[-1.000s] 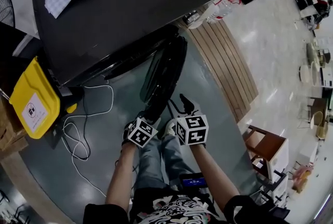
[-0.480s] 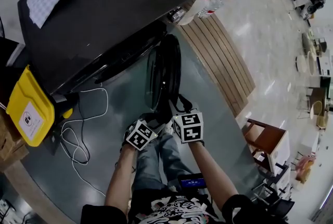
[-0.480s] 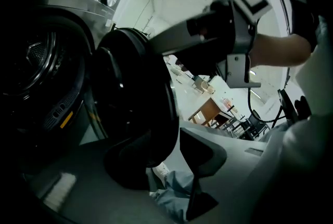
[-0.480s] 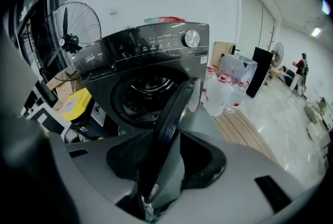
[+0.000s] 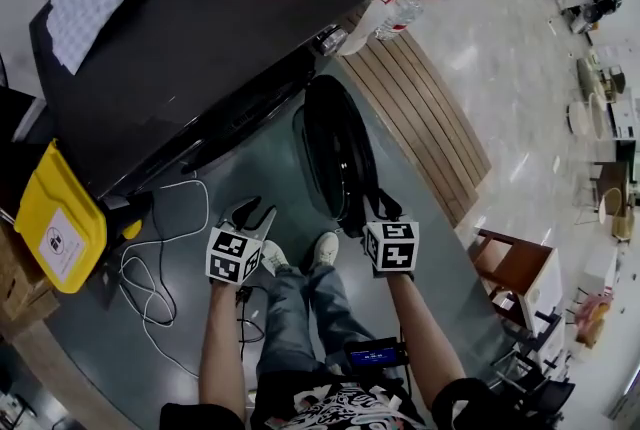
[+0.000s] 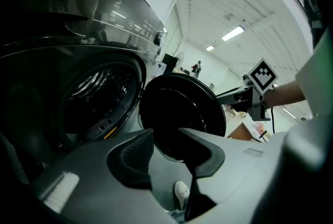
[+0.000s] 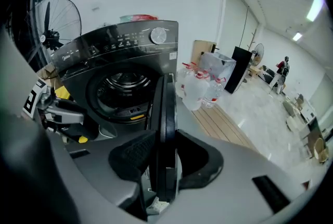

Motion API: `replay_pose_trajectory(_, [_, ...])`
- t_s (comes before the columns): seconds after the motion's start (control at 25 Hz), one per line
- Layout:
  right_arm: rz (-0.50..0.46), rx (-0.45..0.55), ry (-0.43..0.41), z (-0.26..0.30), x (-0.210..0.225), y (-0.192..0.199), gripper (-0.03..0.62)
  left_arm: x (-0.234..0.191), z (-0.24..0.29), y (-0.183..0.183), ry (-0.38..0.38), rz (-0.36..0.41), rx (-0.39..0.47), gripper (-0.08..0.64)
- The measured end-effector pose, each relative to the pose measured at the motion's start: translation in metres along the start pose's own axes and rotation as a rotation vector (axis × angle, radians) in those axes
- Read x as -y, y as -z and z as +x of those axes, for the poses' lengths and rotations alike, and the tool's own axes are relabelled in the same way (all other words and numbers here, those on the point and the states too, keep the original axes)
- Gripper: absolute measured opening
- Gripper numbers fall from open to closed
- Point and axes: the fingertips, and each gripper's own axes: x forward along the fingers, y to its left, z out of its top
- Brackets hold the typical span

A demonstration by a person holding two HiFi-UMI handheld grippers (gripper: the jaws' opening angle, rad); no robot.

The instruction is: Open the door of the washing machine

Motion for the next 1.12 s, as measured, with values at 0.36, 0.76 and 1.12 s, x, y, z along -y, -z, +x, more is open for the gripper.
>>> replay_pose_trajectory(0.36, [-0.001, -0.011, 0.109, 0.0, 0.05, 0.0, 0.135, -0.017, -0.021, -0.011, -0.114, -0.082, 0.118, 0.121])
replay_pose_trajectory(0.76, [0.039, 0.164, 0.157, -0.057, 0.055, -0.019, 0.0, -0.016, -0.053, -0.054, -0.267, -0.085, 0.288, 0.121])
replay_pose_trajectory(1.12, [0.066, 0.388, -0.143, -0.165, -0.006, -0.038, 0.002, 0.065, -0.135, -0.1, -0.33, -0.043, 0.416, 0.063])
